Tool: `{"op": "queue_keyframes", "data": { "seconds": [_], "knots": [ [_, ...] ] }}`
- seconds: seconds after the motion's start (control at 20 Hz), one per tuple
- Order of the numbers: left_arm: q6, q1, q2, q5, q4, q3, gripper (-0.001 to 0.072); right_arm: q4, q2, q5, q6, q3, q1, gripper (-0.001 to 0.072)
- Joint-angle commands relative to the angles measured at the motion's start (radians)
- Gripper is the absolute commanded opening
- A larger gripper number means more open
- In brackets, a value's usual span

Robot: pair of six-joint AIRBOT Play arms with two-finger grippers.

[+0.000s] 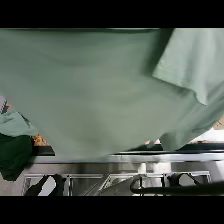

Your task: Fold the shirts.

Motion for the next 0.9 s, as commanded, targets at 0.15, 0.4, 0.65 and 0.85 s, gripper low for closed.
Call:
{"op": "queue_keyframes", "data": {
  "seconds": [0.15, 0.4, 0.65, 0.85],
  "knots": [
    [0.051, -0.349, -0.402, 0.061, 0.327, -0.188, 0.0011, -0.178, -0.279, -0.044, -0.054, -0.399, 0.232, 0.0015],
    [-0.002, -0.436, -0.792, 0.174, 0.445, -0.06, 0.0011, -0.219, -0.601, -0.345, -0.128, -0.465, 0.377, 0.0015],
    [-0.105, -0.435, -1.034, 0.123, 0.444, 0.186, 0.0011, -0.22, -0.83, -0.408, -0.126, -0.276, 0.379, 0.0014],
    [-0.104, -0.435, -1.039, 0.194, 0.445, 0.082, 0.0011, -0.229, -0.891, -0.409, -0.128, -0.205, 0.368, 0.0014]
  ]
}}
